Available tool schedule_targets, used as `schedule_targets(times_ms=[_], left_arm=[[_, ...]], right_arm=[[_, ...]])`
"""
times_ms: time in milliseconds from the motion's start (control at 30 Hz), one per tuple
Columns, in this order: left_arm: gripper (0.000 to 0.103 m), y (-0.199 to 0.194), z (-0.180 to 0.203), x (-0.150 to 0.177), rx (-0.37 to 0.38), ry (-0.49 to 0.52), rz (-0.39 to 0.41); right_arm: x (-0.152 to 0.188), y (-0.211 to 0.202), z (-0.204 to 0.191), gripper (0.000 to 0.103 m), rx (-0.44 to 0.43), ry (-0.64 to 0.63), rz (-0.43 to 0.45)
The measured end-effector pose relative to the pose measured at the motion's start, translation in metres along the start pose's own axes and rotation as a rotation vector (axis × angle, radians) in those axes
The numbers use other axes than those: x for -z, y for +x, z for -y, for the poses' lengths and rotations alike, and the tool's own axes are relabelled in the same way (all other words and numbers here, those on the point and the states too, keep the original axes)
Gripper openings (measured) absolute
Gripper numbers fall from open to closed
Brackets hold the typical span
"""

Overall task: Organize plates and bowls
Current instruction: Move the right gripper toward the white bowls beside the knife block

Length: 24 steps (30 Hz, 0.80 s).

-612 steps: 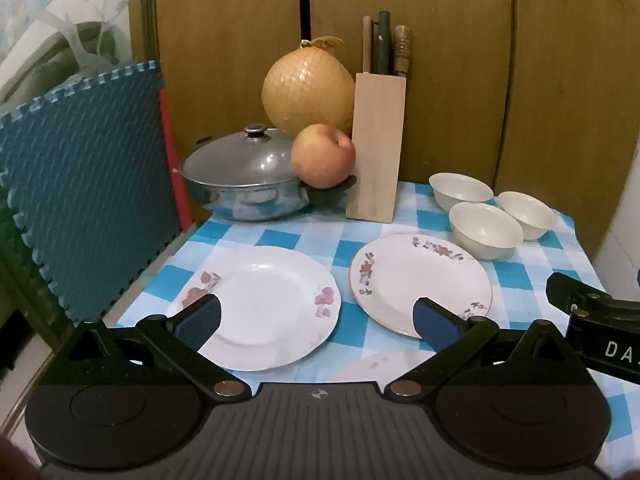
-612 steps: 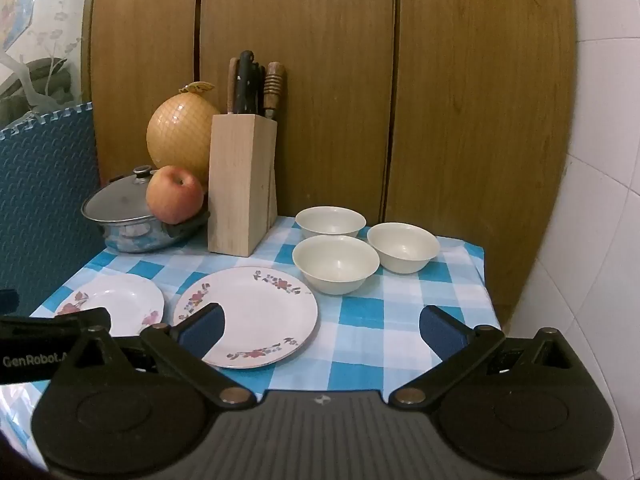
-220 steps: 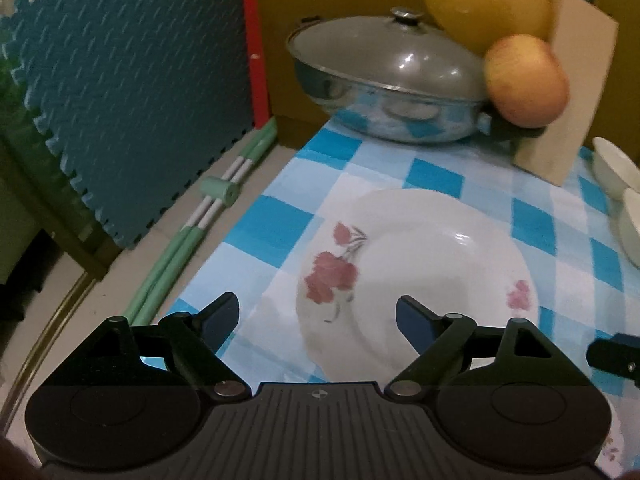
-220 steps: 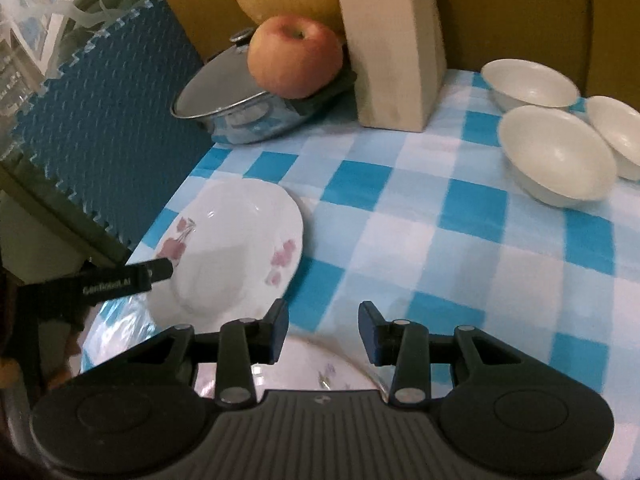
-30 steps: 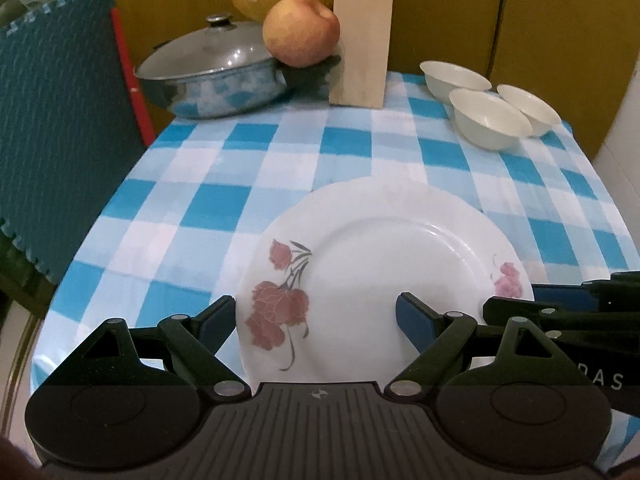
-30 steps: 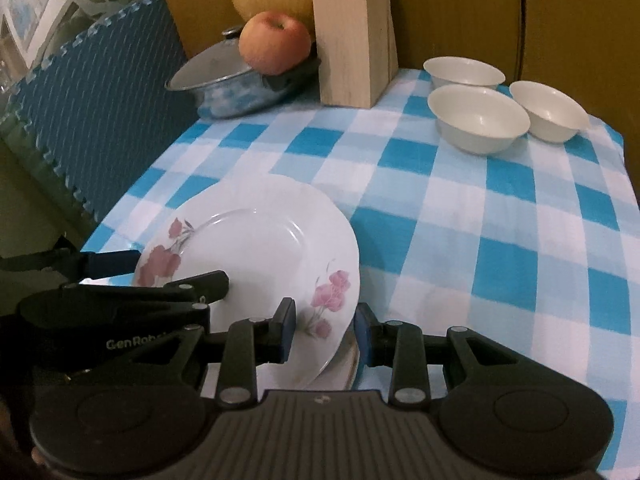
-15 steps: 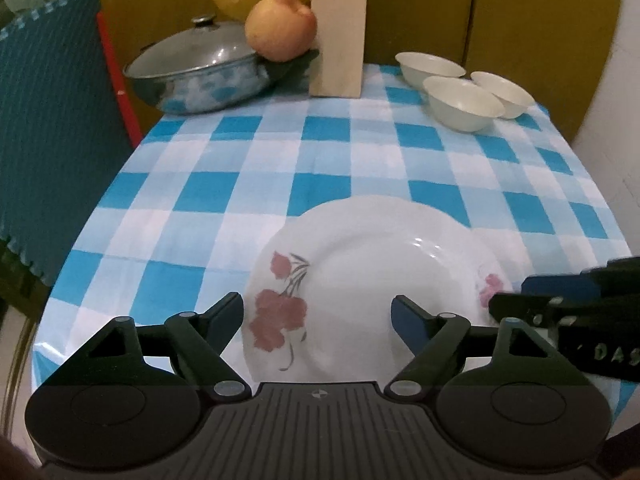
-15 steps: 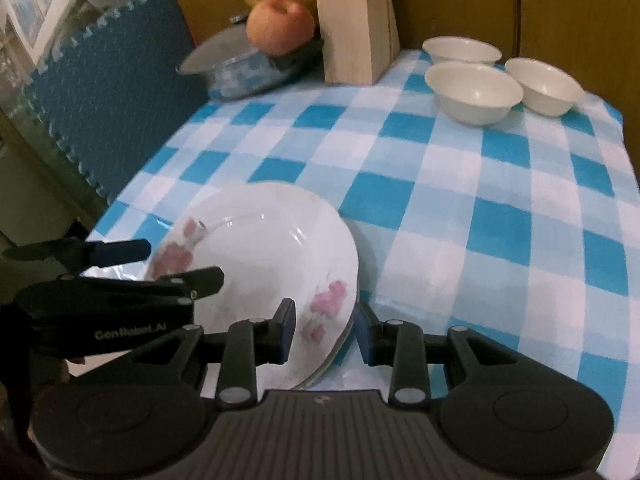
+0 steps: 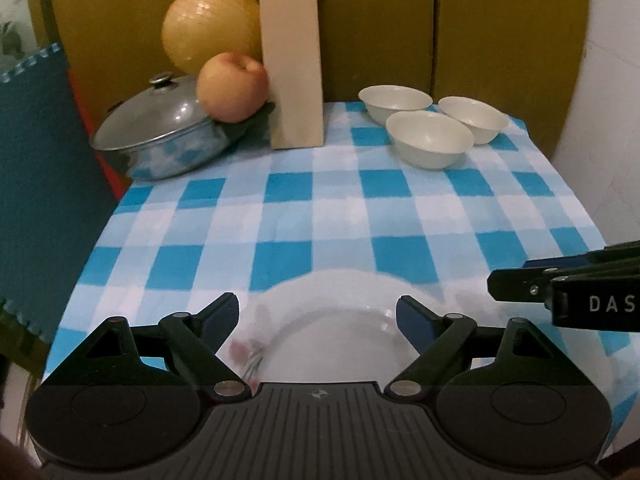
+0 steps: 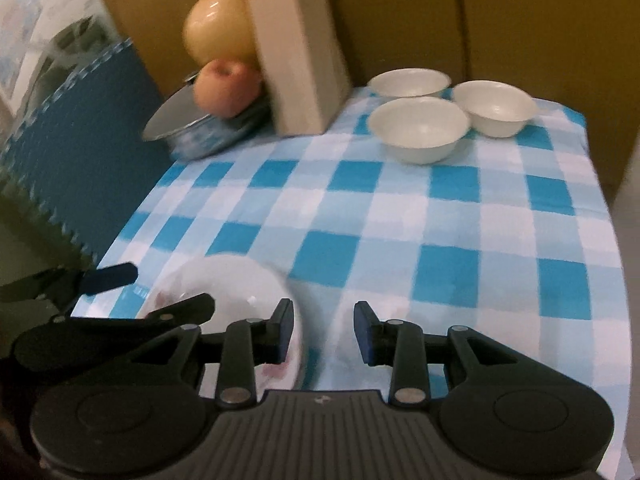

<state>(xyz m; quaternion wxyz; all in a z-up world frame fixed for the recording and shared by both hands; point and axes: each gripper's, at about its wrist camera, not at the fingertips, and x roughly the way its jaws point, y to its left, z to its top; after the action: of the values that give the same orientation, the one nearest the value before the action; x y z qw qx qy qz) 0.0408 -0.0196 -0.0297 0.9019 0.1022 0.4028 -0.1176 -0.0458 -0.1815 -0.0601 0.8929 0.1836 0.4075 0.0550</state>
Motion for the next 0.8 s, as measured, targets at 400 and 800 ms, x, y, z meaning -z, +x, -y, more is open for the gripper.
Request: schedule_targets(times_ms=[400, 800], left_arm=[[0.090, 0.047, 0.023, -0.055, 0.028, -0.027, -0.013], [0.090, 0.101, 0.053, -0.109, 0.023, -0.018, -0.005]], right_arm=[[-0.058, 0.021, 0.041, 0.028, 0.120, 0.072, 0.060], [-0.109, 0.058, 0.077, 0.028, 0.190, 0.133, 0.090]])
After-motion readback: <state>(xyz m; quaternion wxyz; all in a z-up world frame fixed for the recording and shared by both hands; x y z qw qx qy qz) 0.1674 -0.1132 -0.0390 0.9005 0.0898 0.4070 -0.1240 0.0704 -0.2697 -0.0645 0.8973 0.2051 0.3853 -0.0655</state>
